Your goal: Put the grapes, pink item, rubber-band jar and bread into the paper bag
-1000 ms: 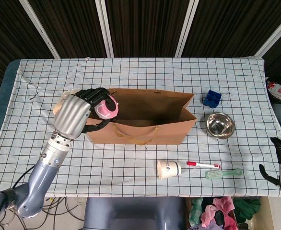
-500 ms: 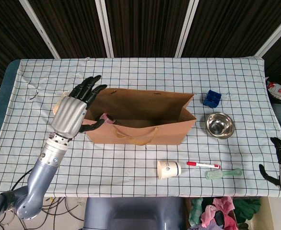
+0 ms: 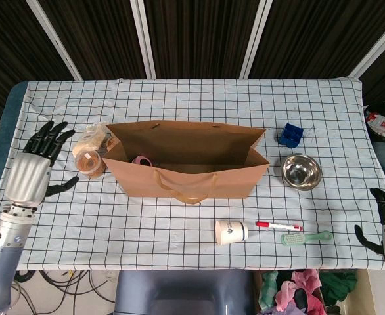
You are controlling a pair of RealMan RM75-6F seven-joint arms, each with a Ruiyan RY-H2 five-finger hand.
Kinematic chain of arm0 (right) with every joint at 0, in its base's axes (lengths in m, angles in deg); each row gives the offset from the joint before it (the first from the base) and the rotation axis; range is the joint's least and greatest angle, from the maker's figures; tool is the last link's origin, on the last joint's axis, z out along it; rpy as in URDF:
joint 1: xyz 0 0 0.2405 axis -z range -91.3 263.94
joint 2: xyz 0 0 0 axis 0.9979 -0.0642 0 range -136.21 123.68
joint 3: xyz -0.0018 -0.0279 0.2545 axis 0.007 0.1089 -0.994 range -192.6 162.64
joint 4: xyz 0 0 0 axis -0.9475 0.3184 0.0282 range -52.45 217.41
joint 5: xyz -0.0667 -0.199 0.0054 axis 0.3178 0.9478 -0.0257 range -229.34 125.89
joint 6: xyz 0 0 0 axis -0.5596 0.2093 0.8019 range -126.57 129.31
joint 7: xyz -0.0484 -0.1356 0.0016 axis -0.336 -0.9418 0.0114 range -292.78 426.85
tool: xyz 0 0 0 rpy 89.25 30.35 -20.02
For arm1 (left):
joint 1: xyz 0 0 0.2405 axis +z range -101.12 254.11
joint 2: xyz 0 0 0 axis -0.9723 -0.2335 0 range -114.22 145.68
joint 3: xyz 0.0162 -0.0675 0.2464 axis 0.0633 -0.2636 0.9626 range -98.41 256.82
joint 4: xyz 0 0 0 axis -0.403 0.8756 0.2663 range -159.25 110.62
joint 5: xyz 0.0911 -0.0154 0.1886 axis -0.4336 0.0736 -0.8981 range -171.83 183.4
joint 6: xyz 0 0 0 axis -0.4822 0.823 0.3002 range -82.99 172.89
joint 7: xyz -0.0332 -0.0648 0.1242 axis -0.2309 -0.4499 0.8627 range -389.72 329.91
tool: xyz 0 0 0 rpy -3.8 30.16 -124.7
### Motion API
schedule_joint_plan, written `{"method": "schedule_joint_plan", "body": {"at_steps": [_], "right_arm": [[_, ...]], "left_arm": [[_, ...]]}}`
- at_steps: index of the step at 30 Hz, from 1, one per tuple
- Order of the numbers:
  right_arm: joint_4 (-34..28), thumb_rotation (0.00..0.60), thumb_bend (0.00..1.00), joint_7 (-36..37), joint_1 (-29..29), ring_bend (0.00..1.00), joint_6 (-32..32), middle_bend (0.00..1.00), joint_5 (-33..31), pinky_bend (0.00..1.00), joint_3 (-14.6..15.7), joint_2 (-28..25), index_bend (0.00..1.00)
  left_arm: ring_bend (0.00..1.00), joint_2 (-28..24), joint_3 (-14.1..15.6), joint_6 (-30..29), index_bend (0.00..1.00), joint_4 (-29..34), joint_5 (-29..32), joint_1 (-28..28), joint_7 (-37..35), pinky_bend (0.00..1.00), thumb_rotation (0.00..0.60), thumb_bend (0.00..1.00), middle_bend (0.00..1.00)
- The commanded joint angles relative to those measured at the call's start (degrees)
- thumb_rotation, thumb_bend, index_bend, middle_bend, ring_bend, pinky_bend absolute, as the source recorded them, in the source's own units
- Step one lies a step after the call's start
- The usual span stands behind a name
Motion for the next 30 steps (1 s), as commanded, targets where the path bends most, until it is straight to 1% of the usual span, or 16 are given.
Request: {"method": "schedule_joint_plan", "body": {"at_steps": [1,2,4,5,10,13,19,25,30], "right_arm": [[-0.06,0.6,0.3,-0.11,-0.04,0.18,-0.01,0.09,0.02,0.3,-0.01,0.01,0.1],[-0.07,0.6,0.3,-0.17,-0.05,0.18,-0.04,0.09,-0.01,0.3,-0.02,0.03,0.1],[-0.05,0.6,0.3,-0.17,-0.09,0.18,-0.15,0.09,-0.12,0.3,-0.04,0.06,0.1],[0.0,0.6,0.3,-0.18,-0.12,0.18,-0.25,0.09,-0.2,0.3,-0.06,0.07,0.1],[0.15,0.6,0.3,0.02,-0.08,0.18,-0.36,0.09,-0.51,0.3,-0.13,0.02,0.1],[0.14,0.6,0.3,0.28,-0.02,0.18,-0.4,0.09,-0.61,0.3,-0.14,-0.06,0.1],[0.12,0.6,0.3,0.3,0.02,0.18,-0.31,0.09,-0.48,0.3,-0.09,-0.08,0.1],[0.12,0.6,0.3,0.25,0.02,0.18,-0.35,0.09,-0.55,0.3,-0.1,-0.06,0.1],[0.24,0.6,0.3,0.26,-0.05,0.18,-0.49,0.09,-0.59,0.3,-0.11,-0.04,0.1]], "left_arm": [[0.01,1.36,3.72,5.49,0.14,-9.43,3.21,1.8,-7.1,0.17,0.6,0.05,0.08],[0.01,2.71,4.25,8.29,0.14,-12.7,4.07,1.23,-8.41,0.17,0.6,0.05,0.08],[0.01,4.42,4.4,11.18,0.14,-16.08,4.66,0.39,-10.31,0.17,0.6,0.05,0.08],[0.01,5.5,4.54,13.74,0.14,-17.94,5.15,-0.41,-11.69,0.17,0.6,0.05,0.09],[0.02,7.95,3.96,21.48,0.14,-22.34,6.55,-3.15,-17.93,0.17,0.6,0.05,0.1],[0.03,8.99,3.55,25.07,0.15,-24.7,7.17,-4.72,-19.58,0.17,0.6,0.05,0.11],[0.05,11.19,2.18,28.93,0.16,-28.14,9.17,-6.81,-20.67,0.17,0.6,0.05,0.13],[0.08,13.27,0.7,30.95,0.17,-30.55,10.38,-8.2,-22.87,0.2,0.6,0.05,0.15],[0.08,15.36,0.31,33.84,0.16,-33.91,11.39,-9.69,-23.36,0.2,0.6,0.05,0.15]]}}
